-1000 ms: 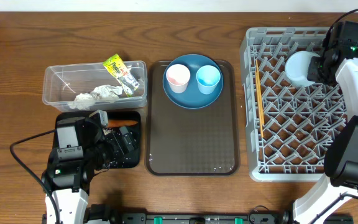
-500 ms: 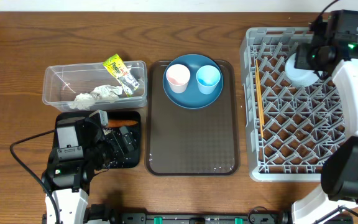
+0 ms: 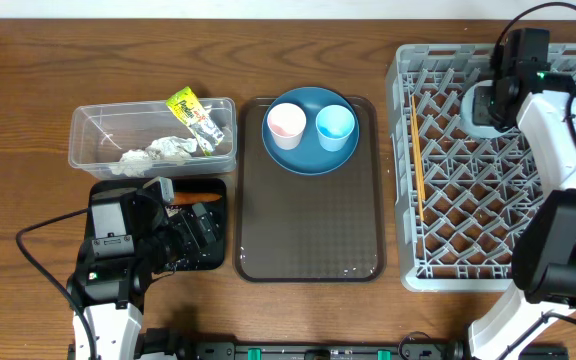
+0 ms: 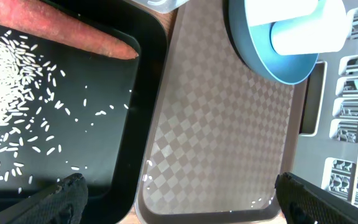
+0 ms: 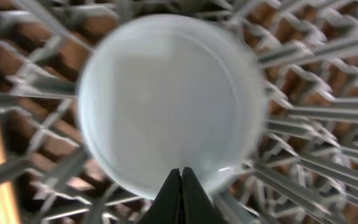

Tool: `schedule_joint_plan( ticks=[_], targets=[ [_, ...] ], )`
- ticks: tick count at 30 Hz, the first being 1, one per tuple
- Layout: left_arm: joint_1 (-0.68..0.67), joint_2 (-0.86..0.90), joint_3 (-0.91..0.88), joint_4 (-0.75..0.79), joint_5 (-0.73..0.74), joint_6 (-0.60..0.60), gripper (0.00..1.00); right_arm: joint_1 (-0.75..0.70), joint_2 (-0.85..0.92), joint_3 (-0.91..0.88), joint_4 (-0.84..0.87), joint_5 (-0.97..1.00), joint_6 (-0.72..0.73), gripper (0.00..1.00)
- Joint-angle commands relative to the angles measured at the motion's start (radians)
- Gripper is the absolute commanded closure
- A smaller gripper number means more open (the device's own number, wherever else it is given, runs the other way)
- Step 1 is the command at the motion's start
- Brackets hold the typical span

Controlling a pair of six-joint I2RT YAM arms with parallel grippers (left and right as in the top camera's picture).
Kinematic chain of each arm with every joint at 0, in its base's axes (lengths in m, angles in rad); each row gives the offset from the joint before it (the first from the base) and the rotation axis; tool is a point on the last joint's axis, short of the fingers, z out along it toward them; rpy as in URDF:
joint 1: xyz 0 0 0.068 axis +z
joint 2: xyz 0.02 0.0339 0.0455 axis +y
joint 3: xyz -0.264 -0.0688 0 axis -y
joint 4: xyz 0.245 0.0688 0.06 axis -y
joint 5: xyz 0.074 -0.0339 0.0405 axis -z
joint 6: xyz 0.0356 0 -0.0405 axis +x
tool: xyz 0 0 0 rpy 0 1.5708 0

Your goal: Sort waste into correct bins and load items into the dishwasher rack

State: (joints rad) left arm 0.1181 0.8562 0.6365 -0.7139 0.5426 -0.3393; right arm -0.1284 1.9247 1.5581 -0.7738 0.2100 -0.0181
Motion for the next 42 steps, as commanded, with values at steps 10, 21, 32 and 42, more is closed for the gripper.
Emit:
schedule_joint_plan(
  ticks=[10, 21, 32, 42],
  targets=[
    [0.005, -0.002, 0.016, -0.002, -0.01, 0.01, 0.02, -0.062, -0.005, 0.0, -0.001, -0.016, 0.085, 0.9],
    [0.005, -0.002, 0.016, -0.002, -0.01, 0.01, 0.01, 0.069, -0.188, 0.001, -0.009, -0.232, 0.054, 0.77],
    [0.005, -0.002, 0.016, -0.002, -0.01, 0.01, 0.01, 0.182, -0.311, 0.0, -0.031, -0.252, 0.055, 0.01],
    [0.005, -0.002, 0.016, -0.002, -0.01, 0.01, 0.01, 0.186, -0.309, 0.0, -0.031, -0.252, 0.055, 0.01]
  ],
)
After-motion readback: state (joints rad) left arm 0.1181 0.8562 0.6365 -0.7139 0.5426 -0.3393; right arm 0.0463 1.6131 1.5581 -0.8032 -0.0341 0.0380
